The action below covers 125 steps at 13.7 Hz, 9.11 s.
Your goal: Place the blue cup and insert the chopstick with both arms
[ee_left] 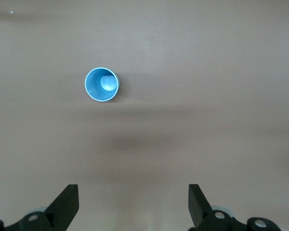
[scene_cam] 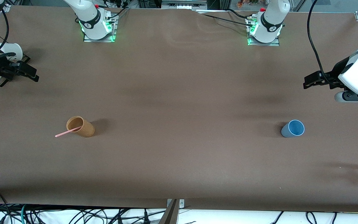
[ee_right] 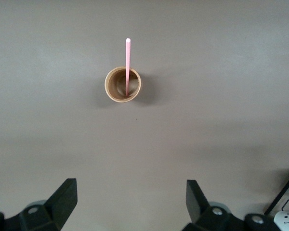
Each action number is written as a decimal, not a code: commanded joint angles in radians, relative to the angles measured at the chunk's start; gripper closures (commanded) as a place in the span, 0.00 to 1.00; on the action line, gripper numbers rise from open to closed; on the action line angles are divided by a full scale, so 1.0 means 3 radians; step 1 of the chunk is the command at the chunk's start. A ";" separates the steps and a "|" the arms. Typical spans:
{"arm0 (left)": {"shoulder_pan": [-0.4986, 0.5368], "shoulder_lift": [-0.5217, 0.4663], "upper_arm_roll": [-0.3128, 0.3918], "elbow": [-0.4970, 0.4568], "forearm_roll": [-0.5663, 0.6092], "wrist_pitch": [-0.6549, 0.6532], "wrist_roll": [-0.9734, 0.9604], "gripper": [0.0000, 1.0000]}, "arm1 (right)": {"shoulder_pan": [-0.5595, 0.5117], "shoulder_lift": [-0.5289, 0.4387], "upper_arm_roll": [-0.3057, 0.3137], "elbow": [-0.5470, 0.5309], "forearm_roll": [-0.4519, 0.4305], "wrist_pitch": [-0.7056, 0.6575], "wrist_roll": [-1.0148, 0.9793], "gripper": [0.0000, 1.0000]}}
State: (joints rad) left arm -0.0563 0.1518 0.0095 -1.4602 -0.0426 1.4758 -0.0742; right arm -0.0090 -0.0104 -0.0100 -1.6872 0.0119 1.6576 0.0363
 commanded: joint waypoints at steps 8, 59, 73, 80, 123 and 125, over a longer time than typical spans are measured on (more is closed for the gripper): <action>0.0019 0.0026 -0.0032 0.0010 0.0019 -0.0005 -0.0085 0.00 | -0.0011 0.0019 0.0018 0.0066 -0.0045 -0.0023 0.0032 0.00; -0.0475 0.1054 0.0061 -0.0651 -0.0359 0.1964 -0.0201 1.00 | 0.0081 0.1610 0.0018 0.0137 0.0150 0.1730 0.0262 1.00; -0.2240 0.2500 0.0213 0.1318 -0.0236 0.1492 -0.1915 1.00 | 0.0336 0.0991 0.0013 0.0720 -0.0095 0.0750 0.0659 1.00; -0.2405 0.2690 0.0393 0.1324 -0.0236 0.1805 -0.2054 0.89 | 0.0863 0.1042 0.0018 0.0843 -0.0224 0.0605 0.2045 1.00; 0.0183 0.0185 0.0236 0.0215 -0.0232 0.0041 0.0519 0.00 | 0.2720 0.1682 -0.0104 0.1175 -0.1134 0.1302 0.4861 0.00; 0.0188 0.0093 -0.0096 0.0143 0.0033 0.0041 0.0096 0.00 | 0.2654 0.1549 -0.0130 0.1175 -0.1134 0.0945 0.4366 0.00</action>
State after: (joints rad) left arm 0.0001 0.2463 0.0688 -1.3371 -0.1087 1.4572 0.0552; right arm 0.8052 0.5033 -0.0464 -1.3258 -0.3269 2.0262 1.4628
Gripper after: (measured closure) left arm 0.000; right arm 0.000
